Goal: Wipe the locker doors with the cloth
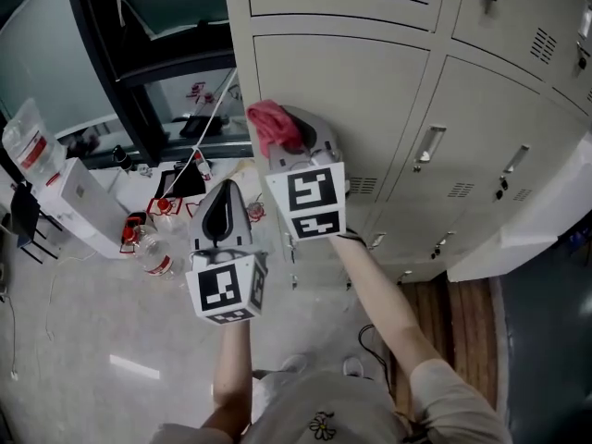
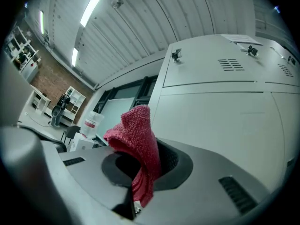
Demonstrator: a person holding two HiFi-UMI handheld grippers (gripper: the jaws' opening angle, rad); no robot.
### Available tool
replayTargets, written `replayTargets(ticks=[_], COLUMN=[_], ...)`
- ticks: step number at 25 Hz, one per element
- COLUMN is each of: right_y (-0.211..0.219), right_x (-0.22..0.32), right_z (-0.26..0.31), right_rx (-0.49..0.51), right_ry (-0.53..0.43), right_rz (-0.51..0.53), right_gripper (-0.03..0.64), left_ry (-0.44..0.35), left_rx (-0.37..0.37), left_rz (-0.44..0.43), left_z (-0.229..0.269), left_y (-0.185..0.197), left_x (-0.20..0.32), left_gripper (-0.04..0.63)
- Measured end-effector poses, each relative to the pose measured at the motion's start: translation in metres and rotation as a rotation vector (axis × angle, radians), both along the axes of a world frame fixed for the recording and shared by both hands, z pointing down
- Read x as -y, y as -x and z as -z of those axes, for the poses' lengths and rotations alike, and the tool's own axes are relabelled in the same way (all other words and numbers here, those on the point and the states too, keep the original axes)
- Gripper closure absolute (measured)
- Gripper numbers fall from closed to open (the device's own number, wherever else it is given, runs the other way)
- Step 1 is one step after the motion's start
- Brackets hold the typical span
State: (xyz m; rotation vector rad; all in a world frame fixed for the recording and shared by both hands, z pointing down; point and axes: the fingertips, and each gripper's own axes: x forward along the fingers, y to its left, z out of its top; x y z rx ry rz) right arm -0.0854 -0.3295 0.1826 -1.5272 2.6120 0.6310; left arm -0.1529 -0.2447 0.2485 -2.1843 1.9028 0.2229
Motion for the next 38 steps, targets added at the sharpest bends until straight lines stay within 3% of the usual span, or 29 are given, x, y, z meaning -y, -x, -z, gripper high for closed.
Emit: replayTargets(ticks=[8, 19, 25, 38], right_y=[0.03, 0.021, -0.004, -0.119], right_x=[0.02, 0.023, 0.019, 0.021], right_z=[-0.035, -0.039, -0.036, -0.034], right_rx=[-0.115, -0.135, -0.139, -0.115], right_ry=[0.038, 0.026, 0.006, -0.01], right_rz=[-0.047, -0.078, -0.111, -0.267], right_gripper=[0.588, 0.588, 0.588, 0.588], left_ry=[0.013, 0.017, 0.001, -0.004], left_rx=[-0.002, -0.021, -0.072, -0.102], left_rz=[0.029, 0.03, 0.003, -0.047], left_z=[-0.009, -0.009, -0.003, -0.003], left_y=[0.023, 0.021, 0.013, -0.025], left_x=[0.0, 0.002, 0.004, 0.016], left_gripper=[0.578, 0.578, 0.578, 0.578])
